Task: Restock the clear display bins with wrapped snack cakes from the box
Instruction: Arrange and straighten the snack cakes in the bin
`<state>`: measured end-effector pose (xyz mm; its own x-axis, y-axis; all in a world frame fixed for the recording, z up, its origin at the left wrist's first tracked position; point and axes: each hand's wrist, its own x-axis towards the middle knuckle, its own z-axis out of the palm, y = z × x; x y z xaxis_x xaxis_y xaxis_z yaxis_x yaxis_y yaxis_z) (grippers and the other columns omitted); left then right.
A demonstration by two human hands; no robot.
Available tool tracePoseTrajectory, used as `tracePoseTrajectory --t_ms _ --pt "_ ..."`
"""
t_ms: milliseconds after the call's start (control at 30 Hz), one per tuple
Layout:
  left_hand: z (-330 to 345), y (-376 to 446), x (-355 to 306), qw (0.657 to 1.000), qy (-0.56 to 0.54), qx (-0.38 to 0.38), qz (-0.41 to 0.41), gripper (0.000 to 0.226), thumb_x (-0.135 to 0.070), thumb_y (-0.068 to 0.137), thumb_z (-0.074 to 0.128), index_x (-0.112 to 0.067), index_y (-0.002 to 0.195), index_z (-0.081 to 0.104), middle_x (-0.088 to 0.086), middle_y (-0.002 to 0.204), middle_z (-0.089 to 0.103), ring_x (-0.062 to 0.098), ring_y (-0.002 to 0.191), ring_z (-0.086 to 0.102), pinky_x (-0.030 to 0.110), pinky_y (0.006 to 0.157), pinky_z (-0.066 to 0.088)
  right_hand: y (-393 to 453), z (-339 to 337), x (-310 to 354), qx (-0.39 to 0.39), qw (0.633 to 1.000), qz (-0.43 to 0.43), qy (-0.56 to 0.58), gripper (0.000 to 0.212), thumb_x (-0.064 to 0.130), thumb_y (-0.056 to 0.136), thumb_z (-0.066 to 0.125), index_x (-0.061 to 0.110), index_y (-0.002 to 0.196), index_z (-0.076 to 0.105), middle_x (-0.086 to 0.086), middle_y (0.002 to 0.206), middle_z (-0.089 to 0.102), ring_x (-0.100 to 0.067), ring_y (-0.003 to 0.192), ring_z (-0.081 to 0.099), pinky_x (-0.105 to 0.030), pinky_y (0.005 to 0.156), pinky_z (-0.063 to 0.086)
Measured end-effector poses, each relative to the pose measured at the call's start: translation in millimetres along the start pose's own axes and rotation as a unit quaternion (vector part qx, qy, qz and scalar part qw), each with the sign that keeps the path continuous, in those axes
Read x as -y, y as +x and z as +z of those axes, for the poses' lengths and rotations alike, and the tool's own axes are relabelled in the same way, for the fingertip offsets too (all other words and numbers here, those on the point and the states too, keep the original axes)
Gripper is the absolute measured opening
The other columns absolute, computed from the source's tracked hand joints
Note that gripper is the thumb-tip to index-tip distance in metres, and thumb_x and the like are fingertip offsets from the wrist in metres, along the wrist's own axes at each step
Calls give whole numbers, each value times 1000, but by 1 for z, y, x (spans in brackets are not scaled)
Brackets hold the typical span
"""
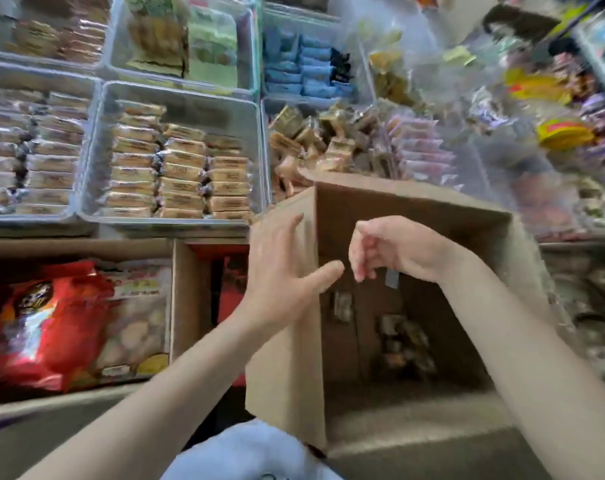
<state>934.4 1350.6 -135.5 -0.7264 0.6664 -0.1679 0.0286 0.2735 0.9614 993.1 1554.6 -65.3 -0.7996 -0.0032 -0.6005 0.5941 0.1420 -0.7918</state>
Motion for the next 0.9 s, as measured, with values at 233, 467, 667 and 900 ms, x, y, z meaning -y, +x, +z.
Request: tracePoseTrajectory --t_ms 233,467,667,900 --pt "33 -4 8 990 -108 -6 -89 92 -37 74 69 -64 147 20 -20 159 31 16 146 34 57 115 37 56 -17 -148 -105 960 173 -191 30 20 100 52 15 130 56 -8 111 64 -20 86 66 -26 66 55" --pt "38 -4 16 987 -128 -25 -90 84 -31 77 71 -65 142 31 -24 151 42 10 139 44 42 111 44 106 -10 -233 -46 916 270 -293 46 25 106 45 7 149 41 -16 149 45 -31 133 48 -37 107 41" --pt "44 -1 18 986 -132 -59 -81 83 -19 87 70 -56 148 27 -31 143 41 -17 121 47 5 83 46 117 -7 -232 -62 951 272 -135 68 21 97 64 1 152 28 -16 135 57 -27 99 63 -28 67 55" --pt "37 -4 8 989 -120 -20 -84 87 -24 86 72 -56 151 23 -17 153 39 4 128 51 14 78 54 61 -36 -139 102 952 149 247 48 30 100 38 8 142 46 -16 117 66 -30 104 65 -43 87 54"
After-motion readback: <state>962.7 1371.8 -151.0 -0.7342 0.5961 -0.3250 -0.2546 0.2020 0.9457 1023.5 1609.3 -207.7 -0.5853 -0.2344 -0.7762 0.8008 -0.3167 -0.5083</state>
